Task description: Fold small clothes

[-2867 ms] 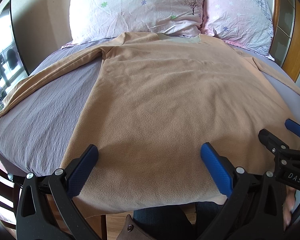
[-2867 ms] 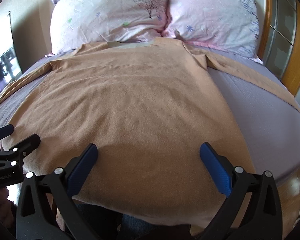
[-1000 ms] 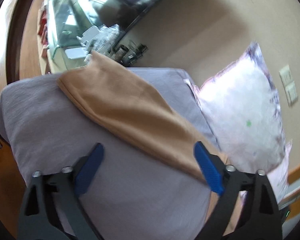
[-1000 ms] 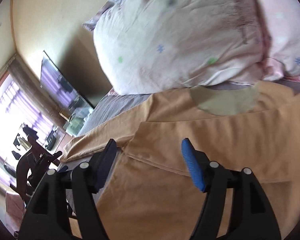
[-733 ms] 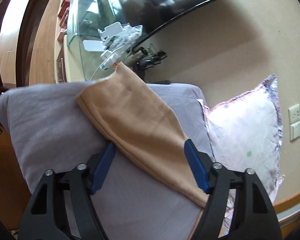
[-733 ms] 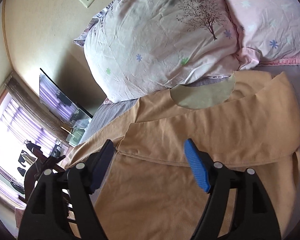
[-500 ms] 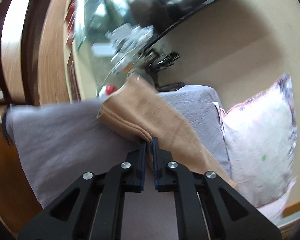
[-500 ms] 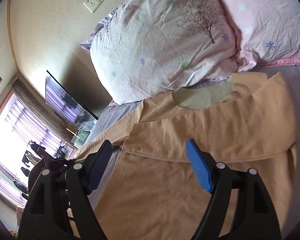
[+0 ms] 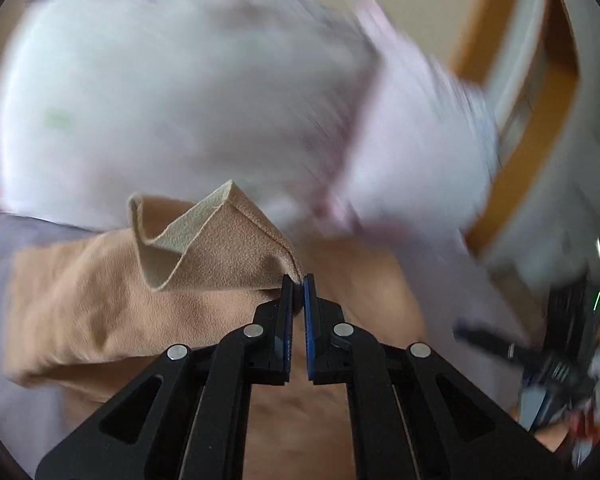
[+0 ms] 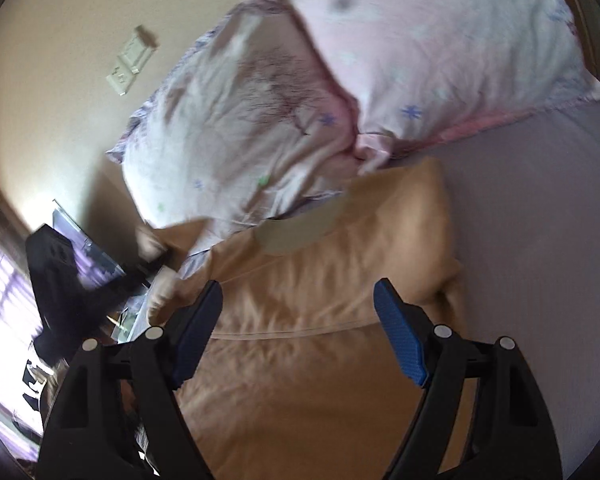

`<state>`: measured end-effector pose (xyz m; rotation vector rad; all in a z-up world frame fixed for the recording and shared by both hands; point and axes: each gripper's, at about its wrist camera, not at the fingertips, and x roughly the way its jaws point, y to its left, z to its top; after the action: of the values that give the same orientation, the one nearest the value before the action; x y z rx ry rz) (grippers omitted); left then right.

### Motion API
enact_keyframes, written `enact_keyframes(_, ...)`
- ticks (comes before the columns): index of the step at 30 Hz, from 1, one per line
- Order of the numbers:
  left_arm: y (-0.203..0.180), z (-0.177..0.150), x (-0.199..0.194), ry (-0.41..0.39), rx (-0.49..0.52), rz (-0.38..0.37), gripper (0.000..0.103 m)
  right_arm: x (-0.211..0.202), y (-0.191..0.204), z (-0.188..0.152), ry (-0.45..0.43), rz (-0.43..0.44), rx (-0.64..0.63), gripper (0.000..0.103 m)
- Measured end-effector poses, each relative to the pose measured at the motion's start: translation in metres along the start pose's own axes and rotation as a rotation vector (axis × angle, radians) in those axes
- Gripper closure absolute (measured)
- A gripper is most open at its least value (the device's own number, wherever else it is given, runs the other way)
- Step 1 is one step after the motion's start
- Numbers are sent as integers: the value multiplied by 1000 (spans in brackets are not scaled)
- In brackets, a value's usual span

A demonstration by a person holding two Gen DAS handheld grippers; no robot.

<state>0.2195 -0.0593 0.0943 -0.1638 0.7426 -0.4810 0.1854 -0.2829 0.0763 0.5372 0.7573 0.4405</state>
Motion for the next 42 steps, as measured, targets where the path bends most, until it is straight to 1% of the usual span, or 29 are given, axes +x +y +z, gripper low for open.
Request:
enact_keyframes(1,-26,-16,34,99,68,-17,99,2,-8,2,13,-3,27,25)
enact_keyframes(3,-49,-41,60,177,151,16,99,8,-21,4,44,-2,73,25)
enact_keyframes(4,-53,-50,61,191,171,24,99,12,-28,5,68,2,98,25)
enact_keyframes(6,-51,-57,48,184,180,16,99,21,-33,7,100,-5,107,26)
enact_keyframes(7,-46,-59,34,171,175,0,96,27,-33,9,115,-7,106,30)
enact_keyframes(9,-30,-61,0,129,170,-11,85,41,-31,11,156,-5,107,35)
enact_keyframes(10,-25,-60,-11,110,175,-1,62,47,-29,12,174,5,108,40)
enact_keyframes(11,-11,-64,-33,69,174,32,41,57,-24,13,201,15,98,42)
enact_keyframes(12,-4,-69,-44,48,169,58,38,67,-16,14,228,12,71,44)
enact_keyframes(14,13,-80,-62,48,153,99,38,80,3,13,253,-12,-1,44)
enact_keyframes(16,29,-84,-67,62,111,119,38,89,27,8,261,-48,-111,44)
enact_keyframes(17,37,-90,-71,74,82,124,38,91,45,2,257,-52,-199,44)
enact_keyframes(19,46,-98,-75,94,58,122,38,90,74,-10,245,-57,-343,44)
enact_keyframes(21,49,-105,-79,104,54,113,38,88,93,-22,239,-62,-454,41)
enact_keyframes(23,49,-112,-81,121,62,102,38,97,104,-31,240,-141,-543,38)
enact_keyframes(24,49,-115,-78,129,68,104,38,104,106,-35,245,-176,-570,49)
enact_keyframes(25,49,-117,-73,140,71,110,38,109,105,-35,255,-184,-578,102)
enact_keyframes(26,50,-118,-68,149,70,114,38,116,102,-33,281,-183,-568,96)
enact_keyframes(27,51,-119,-65,156,67,120,38,117,95,-26,262,-179,-521,99)
enact_keyframes(28,53,-120,-62,162,61,124,38,114,91,-20,228,-176,-494,99)
enact_keyframes(30,58,-123,-58,173,43,130,38,90,67,6,88,-187,-354,99)
enact_keyframes(31,60,-126,-57,179,37,131,38,71,39,22,8,-177,-208,99)
enact_keyframes(32,61,-127,-57,181,35,131,38,62,23,28,-24,-165,-127,99)
enact_keyframes(33,61,-128,-57,181,35,130,38,51,-2,32,-59,-180,-22,99)
enact_keyframes(35,61,-129,-58,178,42,132,38,44,-33,31,-65,-215,91,99)
enact_keyframes(38,60,-131,-60,173,38,137,38,38,-70,17,-12,-222,254,95)
enact_keyframes(40,61,-133,-65,164,25,125,38,22,-82,6,-16,-244,308,82)
enact_keyframes(41,62,-135,-73,153,14,111,38,12,-85,2,-23,-235,316,62)
enact_keyframes(42,63,-138,-83,134,5,102,38,0,-84,-4,-40,-217,312,53)
